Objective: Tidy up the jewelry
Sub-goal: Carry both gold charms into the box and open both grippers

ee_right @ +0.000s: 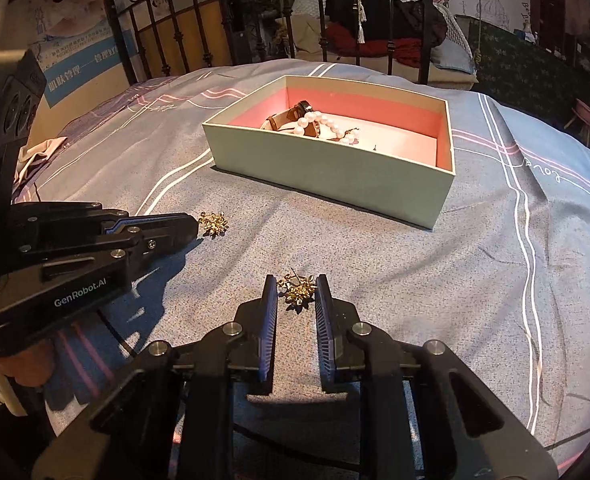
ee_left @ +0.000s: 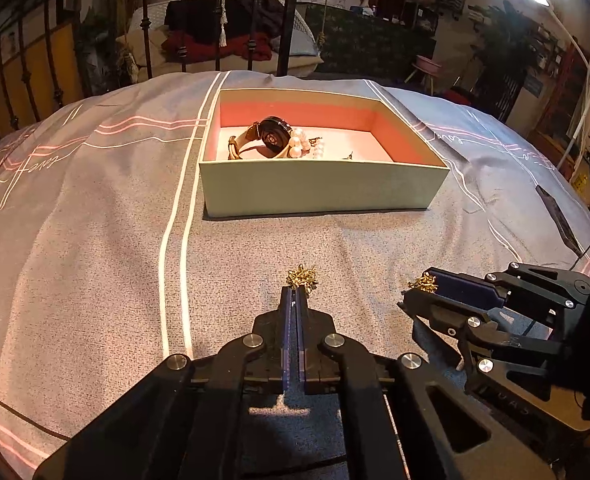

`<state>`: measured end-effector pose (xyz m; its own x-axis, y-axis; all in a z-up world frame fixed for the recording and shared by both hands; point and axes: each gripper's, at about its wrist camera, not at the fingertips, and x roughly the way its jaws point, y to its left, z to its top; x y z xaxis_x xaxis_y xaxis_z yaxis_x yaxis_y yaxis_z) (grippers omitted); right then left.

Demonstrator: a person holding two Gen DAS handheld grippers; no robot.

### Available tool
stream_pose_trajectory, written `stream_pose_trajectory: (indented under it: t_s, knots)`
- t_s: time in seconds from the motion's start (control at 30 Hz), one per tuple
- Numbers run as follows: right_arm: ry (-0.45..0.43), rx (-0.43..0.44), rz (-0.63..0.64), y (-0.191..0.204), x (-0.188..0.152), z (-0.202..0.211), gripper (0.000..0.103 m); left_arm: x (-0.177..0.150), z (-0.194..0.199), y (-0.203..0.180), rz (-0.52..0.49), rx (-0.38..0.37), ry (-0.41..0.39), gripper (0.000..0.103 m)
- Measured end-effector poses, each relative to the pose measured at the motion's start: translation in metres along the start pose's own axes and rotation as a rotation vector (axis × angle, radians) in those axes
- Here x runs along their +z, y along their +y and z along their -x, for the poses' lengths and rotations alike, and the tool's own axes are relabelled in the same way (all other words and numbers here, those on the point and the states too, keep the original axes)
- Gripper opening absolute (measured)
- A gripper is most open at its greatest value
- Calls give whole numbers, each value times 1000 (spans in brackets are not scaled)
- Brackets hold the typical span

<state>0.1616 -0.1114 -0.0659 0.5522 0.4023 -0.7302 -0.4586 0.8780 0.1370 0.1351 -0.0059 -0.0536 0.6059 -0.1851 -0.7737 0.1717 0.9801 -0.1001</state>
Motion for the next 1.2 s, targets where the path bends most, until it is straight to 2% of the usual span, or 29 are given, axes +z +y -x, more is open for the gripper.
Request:
stream_pose_trajectory:
  t_s: [0.03,0.07,0.1,0.17,0.2,0.27,0.33,0.37,0.6,0.87,1.07,1.2]
  knots:
    - [-2,0,-1,0,0,0,20,1,-1,-1,0,-1,0,4]
    - [-3,2,-2,0,0,0,20,2,-2,-1,1,8,1,11]
    - [0,6,-1,1,0,0,20,3,-4,-2,1,17,3,24]
    - [2,8,-2,0,0,-2,20,7,-10,-5,-7,27,8,41]
    - [2,11,-5,0,0,-2,21,8,-12,-6,-13,29,10,42]
    - [2,16,-11,-1,0,-2,21,11,-18,-12,-39,50,19,41]
    - [2,18,-12,-1,0,-2,21,11,-23,-17,-66,73,35,23]
    - [1,19,-12,-1,0,-2,21,12,-24,-17,-68,75,37,17]
    - [-41,10,-8,-4,13,4,21,20,-2,-9,-25,38,-5,17]
    - [-153,-58,6,-19,75,8,20,87,16,-10,-35,32,-137,17]
    - [-143,-98,-38,-38,107,-15,21,128,-9,-20,-58,19,-115,17]
    - [-108,-107,-51,-49,117,-32,21,144,-33,-18,-36,9,-65,17]
